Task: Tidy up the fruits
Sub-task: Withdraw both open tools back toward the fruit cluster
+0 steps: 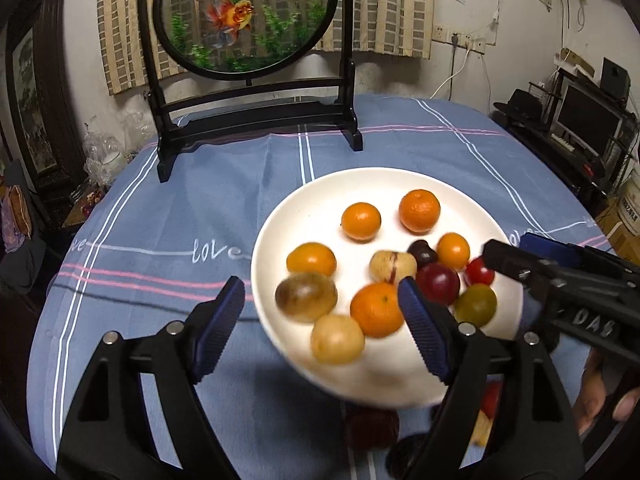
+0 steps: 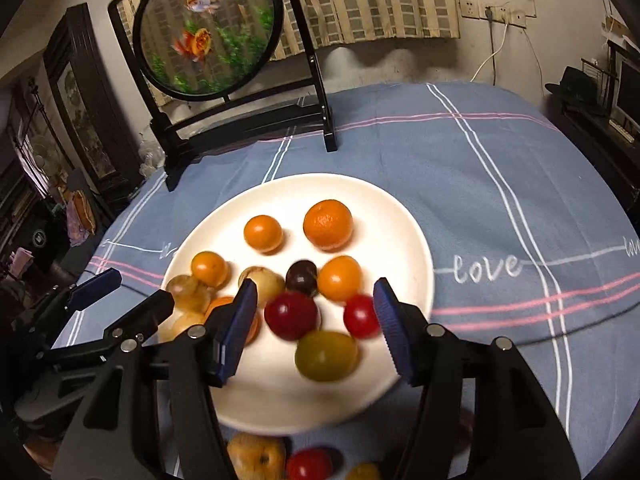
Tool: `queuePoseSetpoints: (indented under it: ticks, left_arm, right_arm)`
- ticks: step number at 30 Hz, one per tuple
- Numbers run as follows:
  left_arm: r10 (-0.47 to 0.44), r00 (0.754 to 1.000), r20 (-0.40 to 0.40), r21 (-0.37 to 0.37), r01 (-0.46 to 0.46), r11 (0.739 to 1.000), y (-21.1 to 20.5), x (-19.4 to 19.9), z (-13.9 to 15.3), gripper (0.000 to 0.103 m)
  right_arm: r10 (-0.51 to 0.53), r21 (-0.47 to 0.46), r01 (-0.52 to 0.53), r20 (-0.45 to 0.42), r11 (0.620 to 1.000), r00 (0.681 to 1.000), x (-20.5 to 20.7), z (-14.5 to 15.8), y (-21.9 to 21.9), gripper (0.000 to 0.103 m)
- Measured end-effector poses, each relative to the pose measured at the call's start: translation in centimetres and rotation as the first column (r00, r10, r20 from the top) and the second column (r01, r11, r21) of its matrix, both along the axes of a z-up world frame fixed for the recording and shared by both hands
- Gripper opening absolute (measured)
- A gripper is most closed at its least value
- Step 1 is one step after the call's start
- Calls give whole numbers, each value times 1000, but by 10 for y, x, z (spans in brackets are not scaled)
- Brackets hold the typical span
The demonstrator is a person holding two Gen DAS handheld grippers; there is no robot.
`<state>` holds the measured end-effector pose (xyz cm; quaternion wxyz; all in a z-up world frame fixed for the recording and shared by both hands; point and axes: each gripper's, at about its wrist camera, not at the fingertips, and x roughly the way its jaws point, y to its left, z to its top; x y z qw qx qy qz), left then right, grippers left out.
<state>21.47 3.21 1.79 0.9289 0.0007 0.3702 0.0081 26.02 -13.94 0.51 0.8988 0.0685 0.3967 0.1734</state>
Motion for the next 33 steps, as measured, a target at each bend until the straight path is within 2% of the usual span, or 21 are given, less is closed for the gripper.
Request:
queuePoseSetpoints:
  ticks: [7, 10, 21, 33]
  left_arm:
    - [12, 1000, -4, -22, -12, 1000, 10, -40, -4, 83]
    - [8, 1000, -11, -21, -8, 1000, 10, -51, -5, 84]
    - [-1, 999, -39, -1, 1, 1000, 2, -92, -19, 86]
    - [-13, 994, -107, 29, 16, 999, -5, -101, -42, 86]
  right_arm:
    - [-64, 53, 65, -5, 997, 998, -41, -1, -44, 61]
    - [-69, 46, 70, -27, 997, 997, -57, -7, -55, 61]
    - [-69, -12, 68, -68, 998, 995, -103, -34, -69, 61]
    - [-64, 18, 65, -87, 998, 994, -120, -46, -75, 66]
